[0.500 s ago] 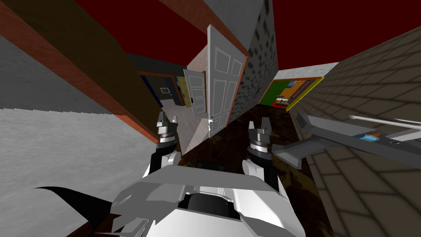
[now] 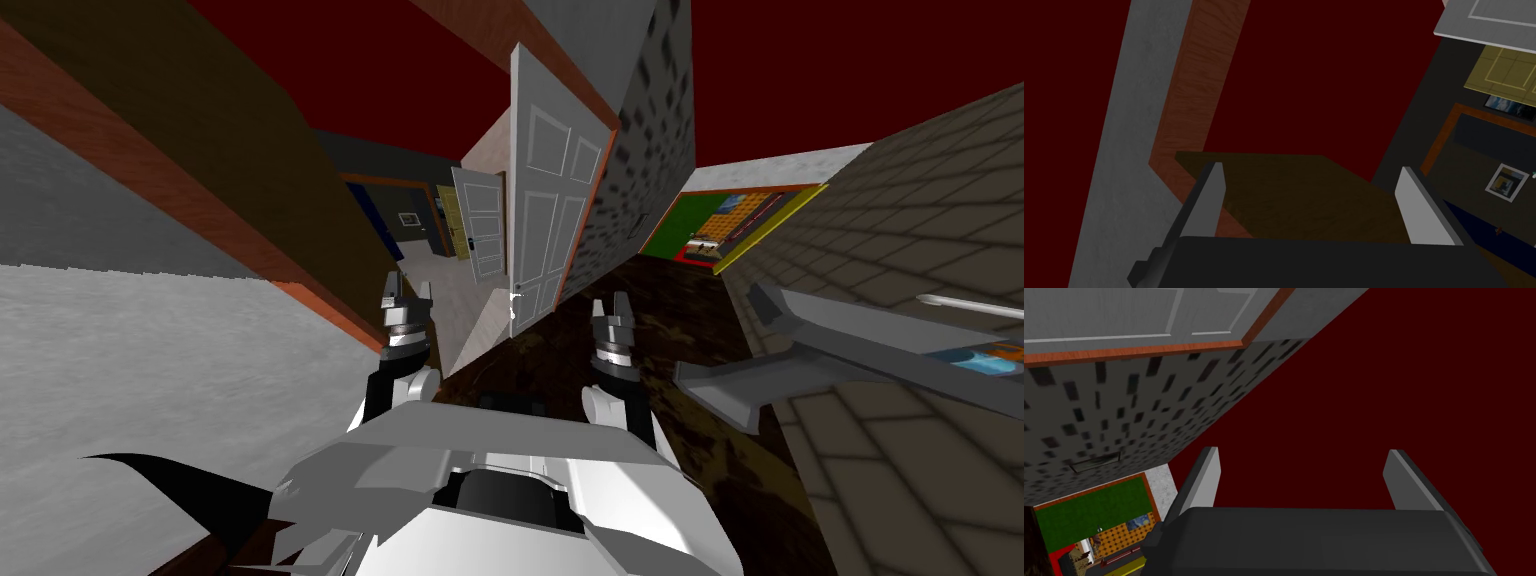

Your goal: Push the door open

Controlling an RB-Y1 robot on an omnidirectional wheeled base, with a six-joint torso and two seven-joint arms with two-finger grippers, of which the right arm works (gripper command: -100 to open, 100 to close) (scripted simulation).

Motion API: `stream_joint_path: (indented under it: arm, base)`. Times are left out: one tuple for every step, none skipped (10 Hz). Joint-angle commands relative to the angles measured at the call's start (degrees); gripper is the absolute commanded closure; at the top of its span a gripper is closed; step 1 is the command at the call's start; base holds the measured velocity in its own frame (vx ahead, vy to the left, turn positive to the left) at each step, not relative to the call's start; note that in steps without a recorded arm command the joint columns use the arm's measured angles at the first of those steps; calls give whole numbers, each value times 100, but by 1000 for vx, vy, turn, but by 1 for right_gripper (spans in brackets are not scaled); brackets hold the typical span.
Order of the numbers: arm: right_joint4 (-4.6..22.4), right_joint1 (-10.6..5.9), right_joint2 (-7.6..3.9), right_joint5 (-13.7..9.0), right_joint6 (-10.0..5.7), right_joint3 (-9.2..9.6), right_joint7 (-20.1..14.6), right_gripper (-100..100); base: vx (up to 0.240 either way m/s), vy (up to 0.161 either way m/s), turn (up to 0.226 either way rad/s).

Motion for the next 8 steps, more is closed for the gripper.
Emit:
stream_joint_path:
  arm:
    - [189,-78,-41,-2,-13,27,-41,-100]
    - [337,-125,-66,0,-42,55,-67,-100]
    - [486,-173,-90,2,-71,84,-92,-100]
    - [634,-221,-115,4,-100,113,-118,-100]
    - [804,-276,-140,6,-133,145,-147,-100]
    - [977,-332,-166,8,-166,178,-177,-100]
    - [1149,-388,-191,11,-200,211,-207,-100]
    - [1306,-446,-217,13,-235,246,-238,-100]
  base:
    - [73,-22,71]
    - [84,-25,86]
    - [99,-28,68]
    - [95,-35,73]
    - [89,-25,104]
    - [86,-29,106]
    - [93,-37,100]
    - [96,-42,93]
